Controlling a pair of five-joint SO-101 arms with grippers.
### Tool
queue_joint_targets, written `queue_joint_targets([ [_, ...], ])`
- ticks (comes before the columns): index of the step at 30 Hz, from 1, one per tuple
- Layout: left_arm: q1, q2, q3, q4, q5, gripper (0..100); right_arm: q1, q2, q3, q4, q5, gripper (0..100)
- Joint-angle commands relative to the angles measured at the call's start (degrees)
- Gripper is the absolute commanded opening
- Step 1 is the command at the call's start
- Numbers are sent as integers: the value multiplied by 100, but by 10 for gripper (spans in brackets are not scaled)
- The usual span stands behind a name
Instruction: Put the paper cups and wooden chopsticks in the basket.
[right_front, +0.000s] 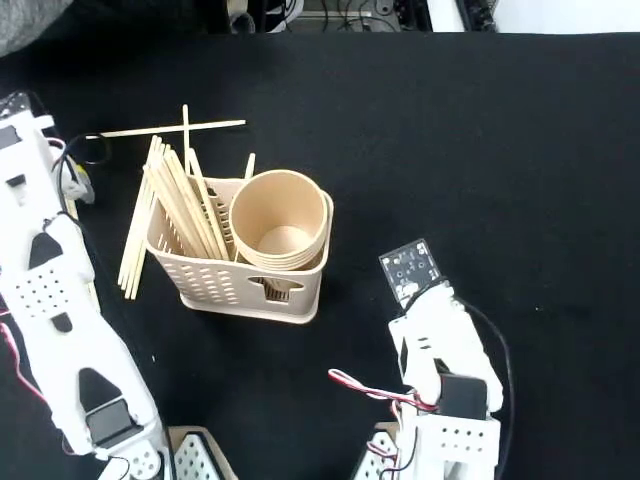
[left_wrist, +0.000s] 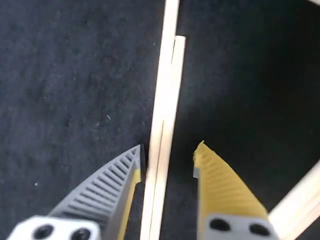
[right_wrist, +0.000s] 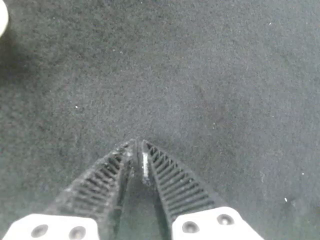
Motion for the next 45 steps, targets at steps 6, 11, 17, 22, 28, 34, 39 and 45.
queue_joint_targets([
  [6, -31, 791, -2114, 1090, -545, 23, 44, -400, -13, 18, 44, 13],
  [11, -84, 1020, -3099, 1556, -501, 28, 44, -400, -13, 18, 44, 13],
  [17, -136, 695, -3002, 1565, -167, 28, 53, -400, -13, 18, 44, 13],
  [22, -136, -404, -2132, 1565, -167, 28, 44, -400, -13, 18, 44, 13],
  [28, -75, -2787, 75, 1547, -185, 28, 44, -400, -13, 18, 44, 13],
  [34, 40, -4712, 2009, 1090, -440, 30, 53, -400, -13, 18, 44, 13],
  [39, -119, -4484, 3477, 35, -1090, 173, 62, -400, -13, 18, 44, 13],
  [45, -620, -3525, 3705, -958, -1160, 196, 53, -400, -13, 18, 44, 13],
])
